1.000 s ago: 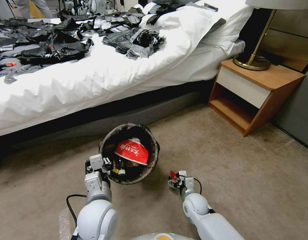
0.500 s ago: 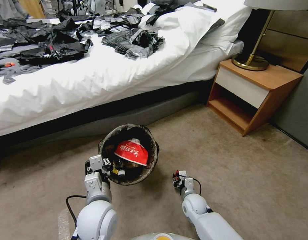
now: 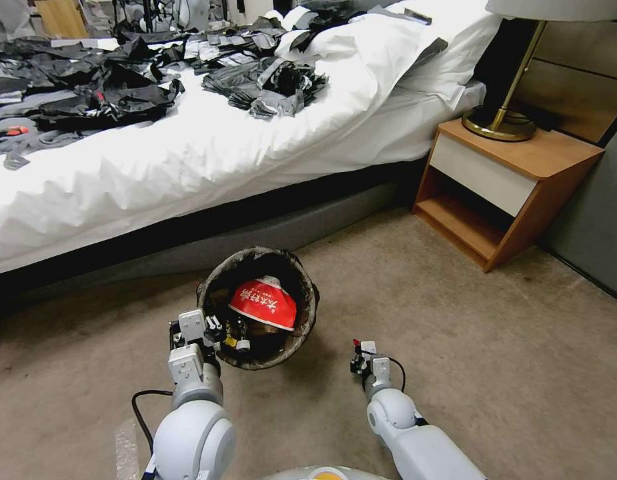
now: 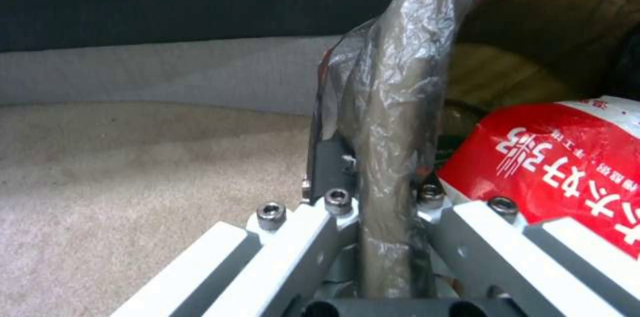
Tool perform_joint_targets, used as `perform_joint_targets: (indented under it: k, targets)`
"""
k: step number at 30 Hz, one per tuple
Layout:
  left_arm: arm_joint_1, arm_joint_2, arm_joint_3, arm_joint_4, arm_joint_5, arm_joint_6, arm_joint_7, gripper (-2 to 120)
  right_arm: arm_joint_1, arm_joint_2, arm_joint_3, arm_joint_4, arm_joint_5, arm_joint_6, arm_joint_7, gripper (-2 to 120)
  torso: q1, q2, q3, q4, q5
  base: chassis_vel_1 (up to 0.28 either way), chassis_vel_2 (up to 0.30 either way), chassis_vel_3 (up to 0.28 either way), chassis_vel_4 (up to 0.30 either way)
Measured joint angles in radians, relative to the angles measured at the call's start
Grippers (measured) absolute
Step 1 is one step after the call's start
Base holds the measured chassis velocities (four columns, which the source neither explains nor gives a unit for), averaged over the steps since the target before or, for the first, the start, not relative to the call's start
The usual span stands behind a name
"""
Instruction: Pick up the trash bin, then pick up the garbage from the floor and place it into the trash bin.
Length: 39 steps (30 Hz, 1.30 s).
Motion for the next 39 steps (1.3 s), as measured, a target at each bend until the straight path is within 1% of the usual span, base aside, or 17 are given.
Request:
perform_joint_targets:
  k: [9,13,17,19,20,21,22,23,24,25,28,29,31,32,35,36,39]
  targets:
    - [-0.001,0.002,0.001,0.003,-0.001,0.000,0.000,0,-0.012,0.000,0.010,0.017,-0.024,0.034,0.012,0,0.000,0.000,0.000,0.0001,0.0006,0.000,0.000,0.000,0.000]
    - [-0.002,0.007,0.000,0.004,-0.004,0.000,0.000,0,-0.024,-0.004,0.030,0.048,-0.029,0.062,0.028,0,0.000,0.000,0.000,-0.0003,0.0001,0.000,0.000,0.000,0.000]
    - [-0.003,0.011,0.000,0.004,-0.007,0.000,0.000,0,-0.038,-0.015,0.062,0.107,-0.039,0.112,0.049,0,0.000,0.000,0.000,-0.0005,-0.0001,0.000,0.000,0.000,0.000]
    - [-0.005,0.014,0.004,0.012,-0.008,0.000,0.000,0,-0.056,-0.036,0.106,0.246,-0.071,0.257,0.052,0,0.000,0.000,0.000,-0.0005,-0.0006,0.000,0.000,0.000,0.000]
    - [-0.005,0.015,0.006,0.014,-0.008,0.000,0.000,0,-0.058,-0.043,0.115,0.287,-0.085,0.308,0.040,0,0.000,0.000,0.000,-0.0004,-0.0005,0.000,0.000,0.000,0.000]
    - [-0.005,0.015,0.006,0.014,-0.008,0.000,0.000,0,-0.058,-0.043,0.115,0.287,-0.085,0.308,0.040,0,0.000,0.000,0.000,-0.0004,-0.0005,0.000,0.000,0.000,0.000]
    - [-0.005,0.019,0.009,0.020,-0.008,0.000,0.000,0,-0.061,-0.055,0.125,0.367,-0.116,0.399,0.003,0,0.000,0.000,0.000,-0.0005,-0.0006,0.000,0.000,0.000,0.000]
    - [-0.005,0.025,0.010,0.028,-0.008,0.000,0.000,0,-0.064,-0.069,0.129,0.478,-0.148,0.491,-0.067,0,0.000,0.000,0.000,-0.0005,-0.0006,0.000,0.000,0.000,0.000]
    - [-0.005,0.028,0.010,0.031,-0.008,0.000,0.001,0,-0.066,-0.075,0.127,0.538,-0.155,0.523,-0.102,0,0.000,0.000,0.000,-0.0004,-0.0006,0.000,0.000,0.000,0.000]
    - [-0.005,0.028,0.010,0.031,-0.008,0.000,0.001,0,-0.066,-0.075,0.127,0.538,-0.155,0.523,-0.102,0,0.000,0.000,0.000,-0.0004,-0.0006,0.000,0.000,0.000,0.000]
    - [-0.003,0.031,0.012,0.032,-0.009,0.000,0.001,0,-0.080,-0.091,0.083,0.718,-0.167,0.596,-0.201,0,0.000,0.000,0.000,-0.0002,-0.0007,0.000,0.000,0.000,0.000]
    - [-0.003,0.031,0.012,0.032,-0.009,0.000,0.001,0,-0.080,-0.091,0.083,0.718,-0.167,0.596,-0.201,0,0.000,0.000,0.000,-0.0002,-0.0007,0.000,0.000,0.000,0.000]
    - [-0.002,0.030,0.015,0.032,-0.009,0.001,0.001,0,-0.103,-0.102,0.038,0.793,-0.189,0.619,-0.263,0,0.000,0.000,0.000,-0.0004,-0.0005,0.000,0.000,0.000,0.000]
    - [-0.002,0.030,0.015,0.032,-0.009,0.001,0.001,0,-0.103,-0.102,0.038,0.793,-0.189,0.619,-0.263,0,0.000,0.000,0.000,-0.0004,-0.0005,0.000,0.000,0.000,0.000]
    - [-0.001,0.029,0.019,0.032,-0.008,0.002,0.001,0,-0.137,-0.121,-0.052,0.833,-0.237,0.632,-0.321,0,0.000,0.000,0.000,-0.0006,-0.0006,0.000,0.000,0.000,0.000]
    - [-0.001,0.029,0.019,0.032,-0.008,0.002,0.001,0,-0.137,-0.121,-0.052,0.833,-0.237,0.632,-0.321,0,0.000,0.000,0.000,-0.0006,-0.0006,0.000,0.000,0.000,0.000]
    - [-0.001,0.028,0.022,0.031,-0.006,0.003,0.001,0,-0.144,-0.126,-0.158,0.803,-0.269,0.632,-0.322,0,0.000,0.000,0.000,-0.0004,-0.0006,0.000,0.000,0.000,0.000]
